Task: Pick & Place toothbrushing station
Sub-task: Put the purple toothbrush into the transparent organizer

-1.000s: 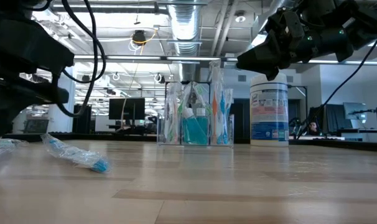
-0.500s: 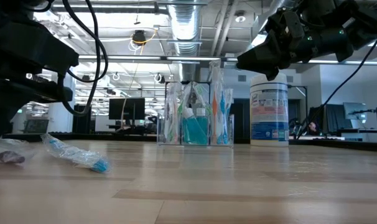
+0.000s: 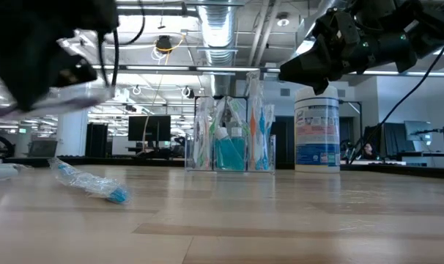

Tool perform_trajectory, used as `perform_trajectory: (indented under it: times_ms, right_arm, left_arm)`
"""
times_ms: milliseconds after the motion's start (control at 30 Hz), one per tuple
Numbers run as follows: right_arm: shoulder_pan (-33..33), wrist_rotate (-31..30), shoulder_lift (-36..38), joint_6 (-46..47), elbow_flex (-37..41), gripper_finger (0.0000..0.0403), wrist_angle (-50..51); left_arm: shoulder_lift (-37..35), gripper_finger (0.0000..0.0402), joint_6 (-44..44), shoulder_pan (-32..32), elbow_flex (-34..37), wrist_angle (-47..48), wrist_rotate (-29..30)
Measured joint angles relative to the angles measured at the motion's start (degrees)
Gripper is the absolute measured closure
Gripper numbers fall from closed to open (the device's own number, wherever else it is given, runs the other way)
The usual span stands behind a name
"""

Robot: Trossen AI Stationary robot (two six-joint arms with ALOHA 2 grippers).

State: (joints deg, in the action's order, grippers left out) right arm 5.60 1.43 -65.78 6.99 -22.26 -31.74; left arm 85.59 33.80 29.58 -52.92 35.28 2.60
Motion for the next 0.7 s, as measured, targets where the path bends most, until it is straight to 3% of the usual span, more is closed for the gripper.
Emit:
perform_trajectory:
  times_ms: [133, 367, 700]
  right_arm:
    - [-1.8, 0.0, 0.0, -3.0, 0.0, 0.0278, -0.2]
    - [-4.5, -0.3, -0.2, -6.2, -1.5, 0.0278, 0.0]
    - [-9.6, -5.1, -0.2, -12.1, -4.0, 0.0278, 0.6]
  left_arm:
    - [-5.9, 0.0391, 4.3, -2.8, 0.0, -1.7, 4.0]
    - [-12.8, 0.0391, 5.3, -7.9, 0.0, -12.5, 4.4]
    - [-14.0, 0.0391, 5.7, -15.0, 0.1, -20.1, 1.6]
